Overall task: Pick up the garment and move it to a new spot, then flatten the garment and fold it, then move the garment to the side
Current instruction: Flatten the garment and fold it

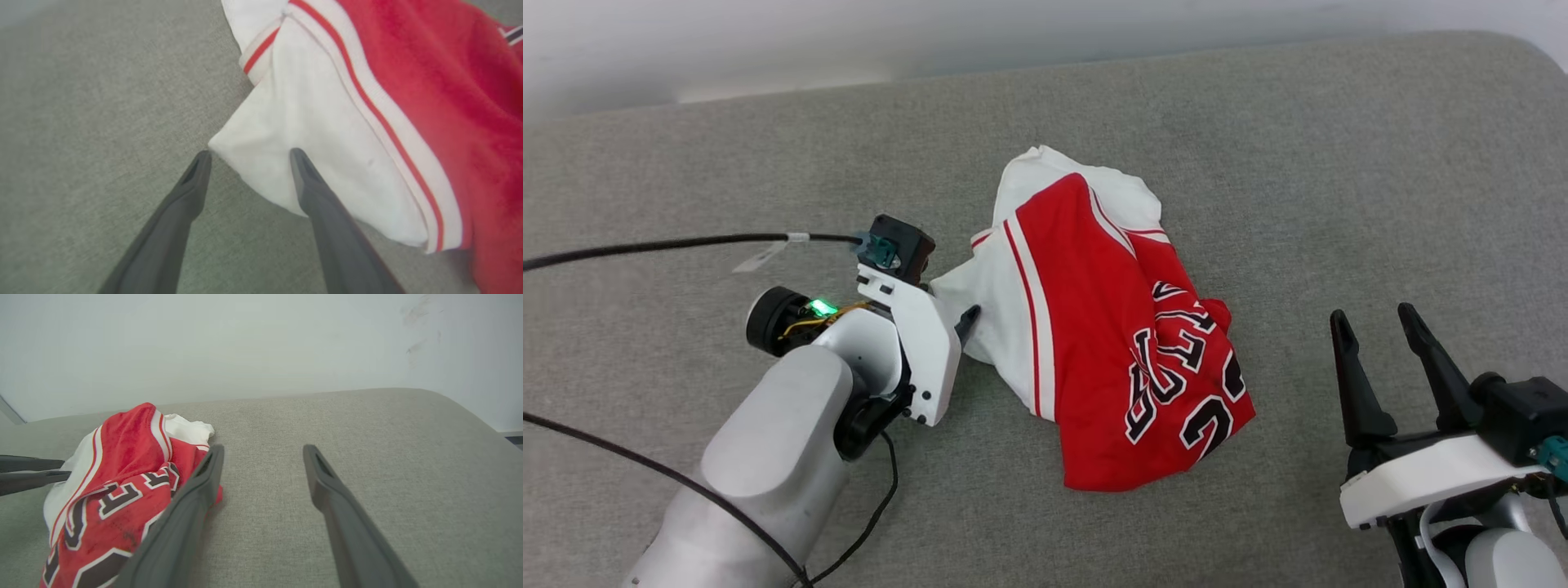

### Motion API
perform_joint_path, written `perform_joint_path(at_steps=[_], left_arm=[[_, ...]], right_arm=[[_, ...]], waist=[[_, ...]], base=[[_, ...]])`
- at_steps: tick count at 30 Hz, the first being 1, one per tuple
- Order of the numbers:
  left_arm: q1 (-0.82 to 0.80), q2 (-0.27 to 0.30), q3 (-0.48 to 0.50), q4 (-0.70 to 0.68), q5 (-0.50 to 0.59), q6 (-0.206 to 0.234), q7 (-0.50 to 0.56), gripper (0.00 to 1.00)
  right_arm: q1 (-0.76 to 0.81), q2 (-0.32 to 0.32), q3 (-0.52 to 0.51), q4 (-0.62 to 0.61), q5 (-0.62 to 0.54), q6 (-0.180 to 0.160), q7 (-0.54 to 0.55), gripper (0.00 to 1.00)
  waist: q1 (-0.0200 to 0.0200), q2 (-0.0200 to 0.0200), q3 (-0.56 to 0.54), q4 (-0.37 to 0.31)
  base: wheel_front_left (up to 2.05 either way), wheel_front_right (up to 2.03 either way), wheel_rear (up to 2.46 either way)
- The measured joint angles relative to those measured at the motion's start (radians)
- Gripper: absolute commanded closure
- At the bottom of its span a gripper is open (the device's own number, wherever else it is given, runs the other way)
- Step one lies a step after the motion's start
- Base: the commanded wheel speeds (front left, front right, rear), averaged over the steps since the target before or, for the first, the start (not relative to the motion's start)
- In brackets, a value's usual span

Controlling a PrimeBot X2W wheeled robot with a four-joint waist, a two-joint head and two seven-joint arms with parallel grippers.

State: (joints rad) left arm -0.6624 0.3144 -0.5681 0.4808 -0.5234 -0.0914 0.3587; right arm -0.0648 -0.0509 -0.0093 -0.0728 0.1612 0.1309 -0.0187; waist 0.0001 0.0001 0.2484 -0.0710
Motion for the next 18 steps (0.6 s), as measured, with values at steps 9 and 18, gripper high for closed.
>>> perform_joint_path(at_steps=[9,18], left_arm=[[-0.061,0.011,-0.048,0.121,-0.071,-0.030,0.193,0.16],[-0.046,0.020,-0.065,0.113,-0.085,-0.027,0.109,1.00]], right_arm=[[-0.037,0.000,0.014,0.047,0.036,0.000,-0.036,0.00],[-0.038,0.000,0.024,0.086,0.051,0.000,-0.051,0.00]], waist=[[0.0000,0.0000,0.047,-0.039],[0.0000,0.0000,0.013,-0.041]], base=[[0.00,0.00,0.00],[0.00,0.00,0.00]])
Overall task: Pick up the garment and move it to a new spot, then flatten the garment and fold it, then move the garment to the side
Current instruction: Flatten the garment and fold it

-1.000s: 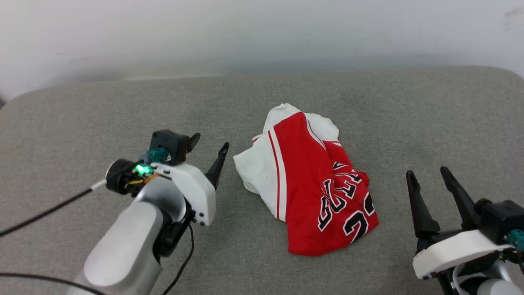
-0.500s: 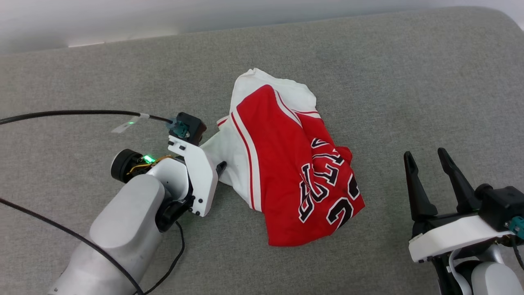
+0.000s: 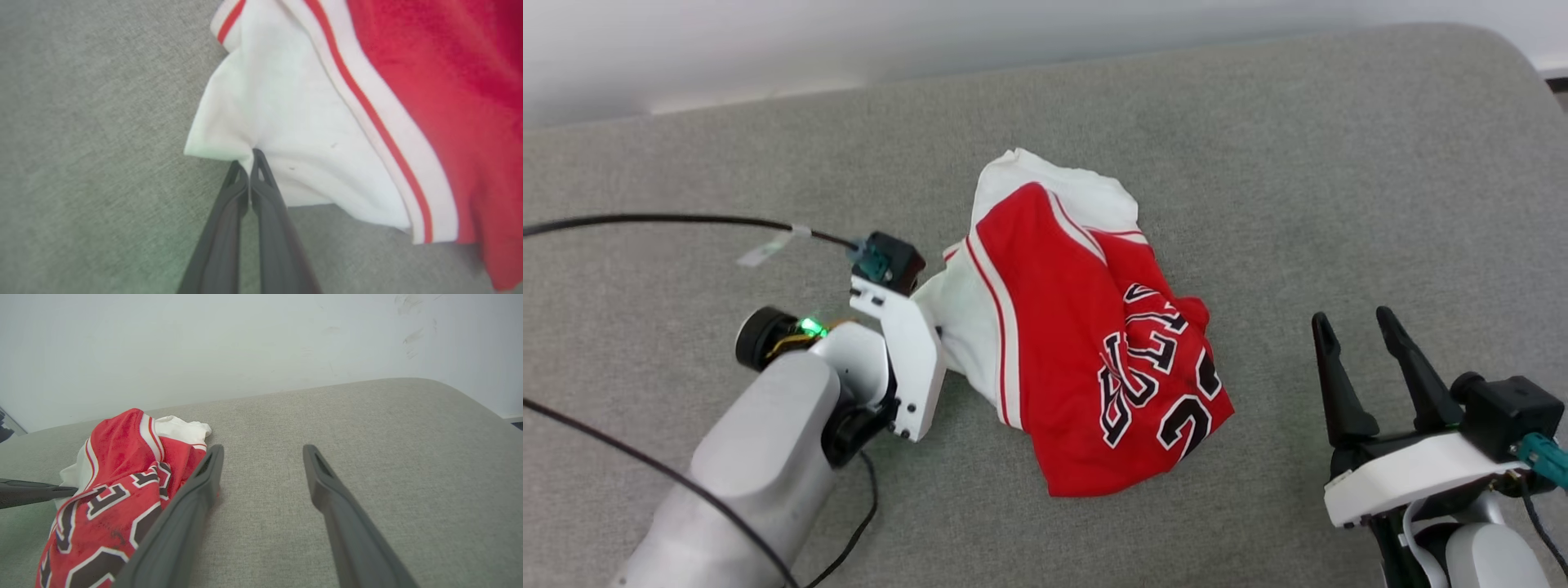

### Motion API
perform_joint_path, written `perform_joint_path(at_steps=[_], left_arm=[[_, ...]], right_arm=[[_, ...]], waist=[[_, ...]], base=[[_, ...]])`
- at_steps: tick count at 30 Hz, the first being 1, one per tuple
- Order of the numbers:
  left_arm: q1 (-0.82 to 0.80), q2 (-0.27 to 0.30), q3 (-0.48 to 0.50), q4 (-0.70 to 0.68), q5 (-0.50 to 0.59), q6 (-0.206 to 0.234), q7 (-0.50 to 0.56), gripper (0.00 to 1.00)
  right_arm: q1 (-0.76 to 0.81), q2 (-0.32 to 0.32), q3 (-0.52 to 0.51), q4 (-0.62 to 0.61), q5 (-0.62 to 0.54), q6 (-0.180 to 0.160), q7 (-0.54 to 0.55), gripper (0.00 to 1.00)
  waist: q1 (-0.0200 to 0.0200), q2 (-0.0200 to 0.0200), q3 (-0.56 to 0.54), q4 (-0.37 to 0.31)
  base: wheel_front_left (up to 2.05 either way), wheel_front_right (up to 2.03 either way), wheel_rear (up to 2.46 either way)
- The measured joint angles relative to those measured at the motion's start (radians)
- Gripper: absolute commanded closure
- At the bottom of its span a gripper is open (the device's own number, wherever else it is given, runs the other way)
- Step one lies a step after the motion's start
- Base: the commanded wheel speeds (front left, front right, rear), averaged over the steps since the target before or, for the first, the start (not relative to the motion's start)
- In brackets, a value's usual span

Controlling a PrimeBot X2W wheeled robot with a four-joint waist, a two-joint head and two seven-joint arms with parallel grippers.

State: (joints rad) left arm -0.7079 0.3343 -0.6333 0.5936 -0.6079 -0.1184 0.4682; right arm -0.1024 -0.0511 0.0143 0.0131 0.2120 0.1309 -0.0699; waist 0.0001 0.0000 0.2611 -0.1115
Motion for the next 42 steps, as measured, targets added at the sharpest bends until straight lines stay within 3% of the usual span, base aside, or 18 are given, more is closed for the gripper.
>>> perform_joint_path(at_steps=[7,17,20,26,27,28,42], left_arm=[[0.130,0.062,0.014,-0.187,0.036,0.079,-0.107,1.00],[0.514,0.221,0.123,-0.516,-0.020,0.297,-0.115,1.00],[0.622,0.242,0.151,-0.563,-0.049,0.349,-0.117,1.00],[0.763,0.228,0.165,-0.590,-0.105,0.391,-0.134,1.00],[0.773,0.221,0.166,-0.591,-0.110,0.393,-0.141,0.62],[0.781,0.216,0.167,-0.592,-0.112,0.397,-0.150,0.00],[0.707,0.160,0.241,-0.625,-0.007,0.428,-0.470,0.00]], right_arm=[[0.037,0.000,-0.016,0.017,0.002,0.000,0.010,0.00],[0.084,0.000,-0.049,0.011,0.018,0.000,0.026,0.00],[0.091,0.000,-0.059,0.005,0.006,0.000,0.029,0.00],[0.105,0.000,-0.060,-0.013,-0.021,0.000,0.048,0.00],[0.105,0.000,-0.060,-0.017,-0.019,0.000,0.054,0.00],[0.106,0.000,-0.059,-0.022,-0.022,0.000,0.055,0.00],[0.130,0.000,-0.080,-0.066,-0.058,0.000,0.106,0.00]], waist=[[-0.0001,0.0000,-0.074,0.010],[-0.0001,0.0000,-0.145,0.041],[-0.0002,0.0000,-0.158,0.049],[-0.0001,0.0000,-0.189,0.056],[-0.0002,0.0000,-0.194,0.057],[-0.0002,0.0000,-0.199,0.057],[-0.0002,0.0000,-0.234,0.096]], base=[[0.00,0.00,0.00],[0.00,0.00,0.00],[0.00,0.00,0.00],[0.00,0.00,0.00],[0.00,0.00,0.00],[0.00,0.00,0.00],[0.00,0.00,0.00]])
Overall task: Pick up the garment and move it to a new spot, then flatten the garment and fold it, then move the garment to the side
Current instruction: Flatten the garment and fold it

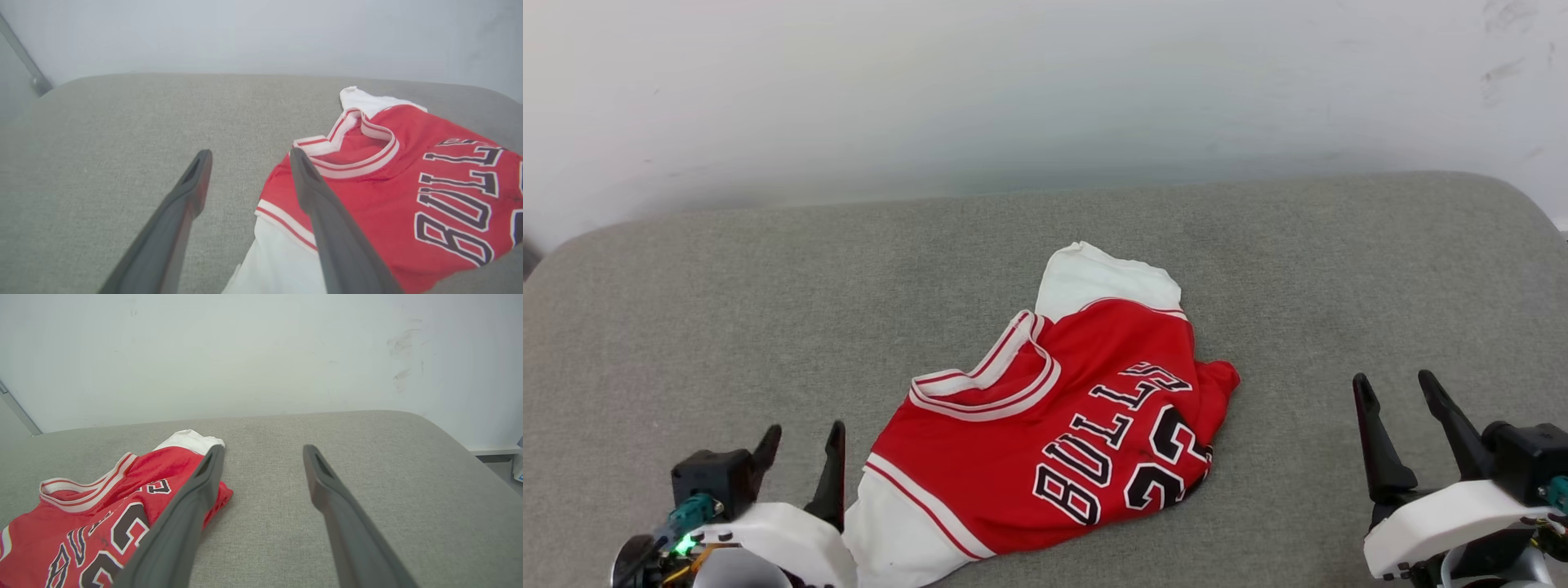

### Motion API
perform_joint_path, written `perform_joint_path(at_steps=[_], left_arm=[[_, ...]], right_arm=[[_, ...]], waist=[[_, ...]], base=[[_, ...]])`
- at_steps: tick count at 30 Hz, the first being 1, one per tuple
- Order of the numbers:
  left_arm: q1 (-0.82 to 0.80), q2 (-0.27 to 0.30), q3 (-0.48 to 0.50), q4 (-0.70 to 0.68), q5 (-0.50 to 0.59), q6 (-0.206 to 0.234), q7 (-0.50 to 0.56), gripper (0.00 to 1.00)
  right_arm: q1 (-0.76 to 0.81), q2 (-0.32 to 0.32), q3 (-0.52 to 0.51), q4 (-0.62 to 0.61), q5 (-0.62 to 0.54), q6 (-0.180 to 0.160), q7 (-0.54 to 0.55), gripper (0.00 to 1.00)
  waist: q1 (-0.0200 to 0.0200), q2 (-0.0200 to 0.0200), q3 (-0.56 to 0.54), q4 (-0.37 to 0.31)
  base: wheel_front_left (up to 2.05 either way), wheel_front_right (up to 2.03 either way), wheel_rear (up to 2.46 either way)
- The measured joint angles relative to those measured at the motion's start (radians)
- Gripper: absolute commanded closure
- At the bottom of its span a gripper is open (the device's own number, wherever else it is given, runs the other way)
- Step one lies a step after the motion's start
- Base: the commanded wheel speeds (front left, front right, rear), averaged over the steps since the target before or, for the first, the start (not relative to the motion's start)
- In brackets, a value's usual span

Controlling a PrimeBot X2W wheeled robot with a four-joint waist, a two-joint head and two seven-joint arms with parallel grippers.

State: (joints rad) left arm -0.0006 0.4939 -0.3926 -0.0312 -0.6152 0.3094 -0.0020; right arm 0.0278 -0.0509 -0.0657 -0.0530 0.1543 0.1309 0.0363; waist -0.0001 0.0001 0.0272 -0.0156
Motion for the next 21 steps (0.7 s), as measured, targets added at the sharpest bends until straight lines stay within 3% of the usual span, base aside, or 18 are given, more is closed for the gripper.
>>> perform_joint_path(at_steps=[7,12,17,21], left_arm=[[-0.033,-0.036,0.030,-0.057,0.035,0.008,-0.154,0.00],[-0.062,-0.056,0.021,-0.106,0.064,0.007,-0.200,0.00],[-0.084,-0.069,0.008,-0.131,0.082,0.007,-0.213,0.00],[-0.114,-0.086,-0.001,-0.133,0.088,-0.002,-0.222,0.00]], right_arm=[[-0.007,0.000,-0.045,0.000,0.007,0.000,0.037,0.00],[-0.059,0.000,-0.092,0.025,-0.002,0.000,0.094,0.00],[-0.188,-0.009,-0.123,0.107,0.041,0.000,0.227,0.00],[-0.320,-0.048,-0.086,0.203,0.096,0.000,0.387,0.00]], waist=[[0.0000,0.0000,0.009,0.031],[0.0000,0.0000,0.031,0.061],[0.0000,0.0000,0.073,0.086],[0.0000,0.0000,0.112,0.109]], base=[[0.00,0.00,0.00],[0.00,0.00,0.00],[0.00,0.00,0.00],[0.00,0.00,0.00]])
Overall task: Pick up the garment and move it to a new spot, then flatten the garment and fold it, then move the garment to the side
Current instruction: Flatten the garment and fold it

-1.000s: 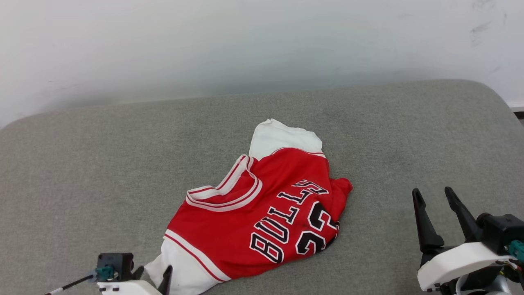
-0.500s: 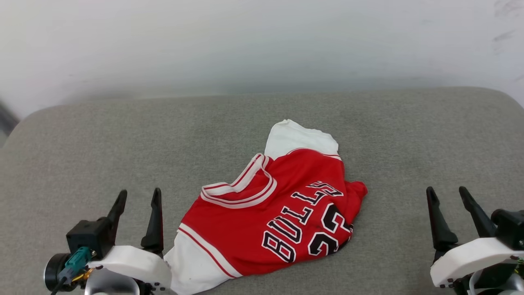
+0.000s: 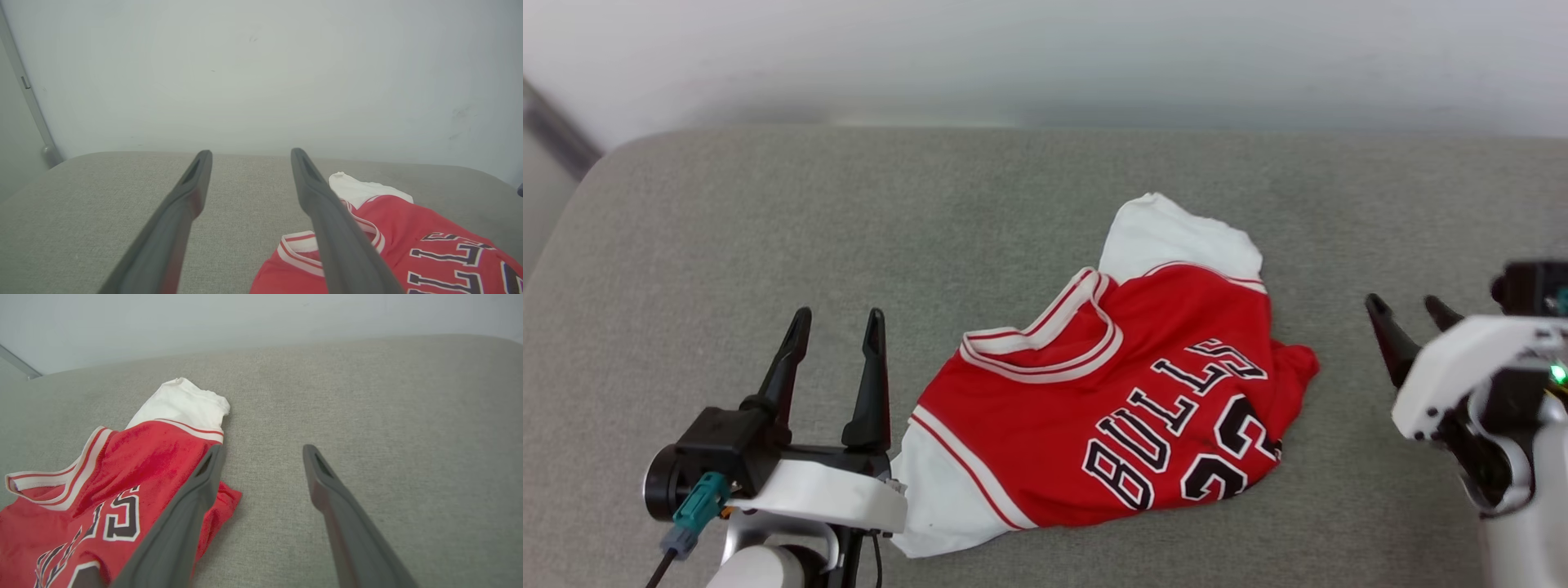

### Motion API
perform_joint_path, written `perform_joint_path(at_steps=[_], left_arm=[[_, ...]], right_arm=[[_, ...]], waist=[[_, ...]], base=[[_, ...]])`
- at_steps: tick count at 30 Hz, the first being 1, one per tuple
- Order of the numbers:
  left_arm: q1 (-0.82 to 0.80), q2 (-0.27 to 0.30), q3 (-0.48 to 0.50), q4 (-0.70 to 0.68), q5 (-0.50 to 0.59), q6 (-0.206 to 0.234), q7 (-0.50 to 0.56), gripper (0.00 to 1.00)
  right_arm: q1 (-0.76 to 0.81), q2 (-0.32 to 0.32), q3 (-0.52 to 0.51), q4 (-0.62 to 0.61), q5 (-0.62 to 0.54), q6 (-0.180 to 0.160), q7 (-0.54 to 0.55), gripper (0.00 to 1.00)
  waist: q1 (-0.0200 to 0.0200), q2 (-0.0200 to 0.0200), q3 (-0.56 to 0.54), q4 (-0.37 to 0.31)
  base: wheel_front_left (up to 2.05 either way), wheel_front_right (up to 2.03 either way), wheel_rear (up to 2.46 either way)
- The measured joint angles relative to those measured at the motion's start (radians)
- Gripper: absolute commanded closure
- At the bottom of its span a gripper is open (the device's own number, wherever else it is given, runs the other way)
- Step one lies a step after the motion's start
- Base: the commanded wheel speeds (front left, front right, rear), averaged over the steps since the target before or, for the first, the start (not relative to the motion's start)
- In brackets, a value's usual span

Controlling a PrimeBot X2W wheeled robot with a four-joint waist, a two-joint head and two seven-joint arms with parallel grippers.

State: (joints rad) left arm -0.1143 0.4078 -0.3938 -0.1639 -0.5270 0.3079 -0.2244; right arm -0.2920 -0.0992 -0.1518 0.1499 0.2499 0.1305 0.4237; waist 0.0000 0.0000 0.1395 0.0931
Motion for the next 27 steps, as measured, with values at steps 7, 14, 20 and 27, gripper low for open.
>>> perform_joint_path(at_steps=[7,14,20,27], left_arm=[[-0.061,-0.037,-0.014,0.034,0.011,-0.036,-0.022,0.00],[-0.107,-0.075,-0.012,0.082,0.014,-0.074,-0.033,0.00],[-0.121,-0.094,0.000,0.115,0.021,-0.097,-0.035,0.00],[-0.117,-0.105,0.019,0.132,0.032,-0.115,-0.036,0.00]], right_arm=[[-0.175,-0.078,0.152,0.139,0.058,0.000,0.269,0.00],[-0.293,-0.113,0.257,0.286,0.086,0.000,0.343,0.00],[-0.358,-0.127,0.312,0.418,0.127,0.000,0.370,0.00],[-0.381,-0.126,0.361,0.472,0.186,0.000,0.370,1.00]], waist=[[0.0001,0.0000,0.069,0.053],[0.0001,0.0000,0.136,0.102],[0.0000,0.0000,0.157,0.124],[0.0000,0.0000,0.144,0.119]], base=[[0.00,0.00,0.00],[0.00,0.00,0.00],[0.00,0.00,0.00],[0.00,0.00,0.00]])
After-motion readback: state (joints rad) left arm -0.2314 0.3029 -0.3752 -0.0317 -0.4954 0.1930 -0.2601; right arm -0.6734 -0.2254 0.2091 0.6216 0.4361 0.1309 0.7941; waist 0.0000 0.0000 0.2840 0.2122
